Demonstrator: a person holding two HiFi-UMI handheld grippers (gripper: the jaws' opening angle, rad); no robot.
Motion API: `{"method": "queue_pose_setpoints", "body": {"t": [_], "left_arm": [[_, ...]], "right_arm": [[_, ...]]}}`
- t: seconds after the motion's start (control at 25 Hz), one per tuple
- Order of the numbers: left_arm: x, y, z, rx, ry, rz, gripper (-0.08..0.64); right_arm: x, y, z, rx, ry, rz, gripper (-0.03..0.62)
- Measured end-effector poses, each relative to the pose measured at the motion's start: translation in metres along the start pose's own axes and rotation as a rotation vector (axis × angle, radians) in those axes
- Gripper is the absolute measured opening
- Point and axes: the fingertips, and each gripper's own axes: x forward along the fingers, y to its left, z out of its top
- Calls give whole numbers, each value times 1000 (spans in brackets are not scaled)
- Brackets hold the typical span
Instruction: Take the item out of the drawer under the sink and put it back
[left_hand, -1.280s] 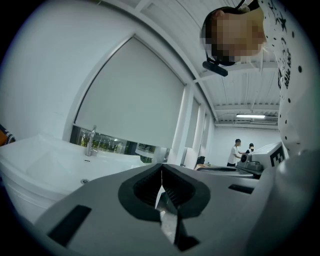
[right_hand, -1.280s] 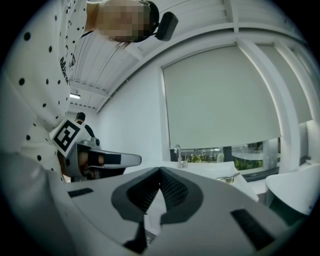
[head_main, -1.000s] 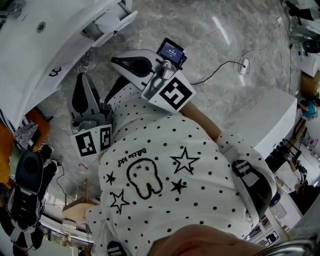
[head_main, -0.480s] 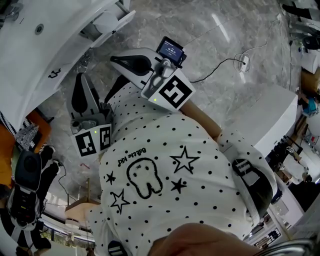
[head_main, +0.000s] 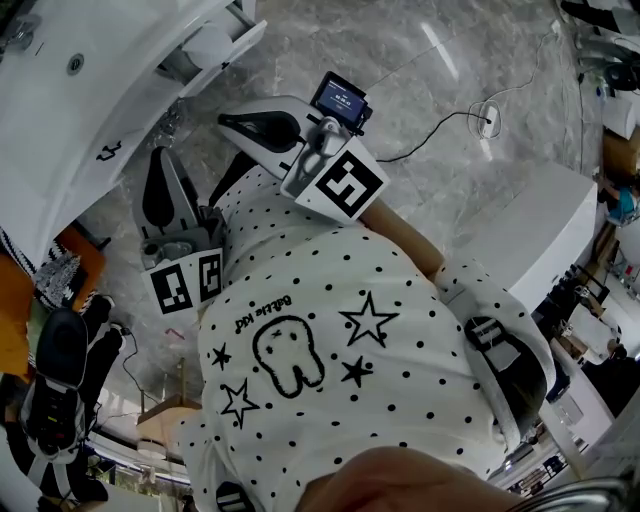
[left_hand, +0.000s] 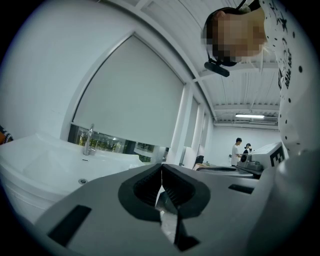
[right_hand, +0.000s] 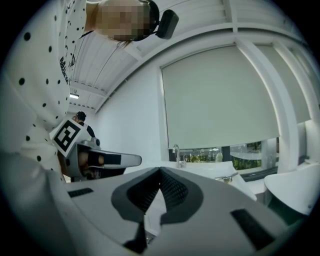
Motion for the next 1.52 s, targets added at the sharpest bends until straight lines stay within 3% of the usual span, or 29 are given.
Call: {"method": "queue_pose_setpoints", "body": {"t": [1.52], "left_arm": [[-1,2,3,-1,-7,11,5]], "right_arm": [[2,3,5,-30,-1,14,12]]}}
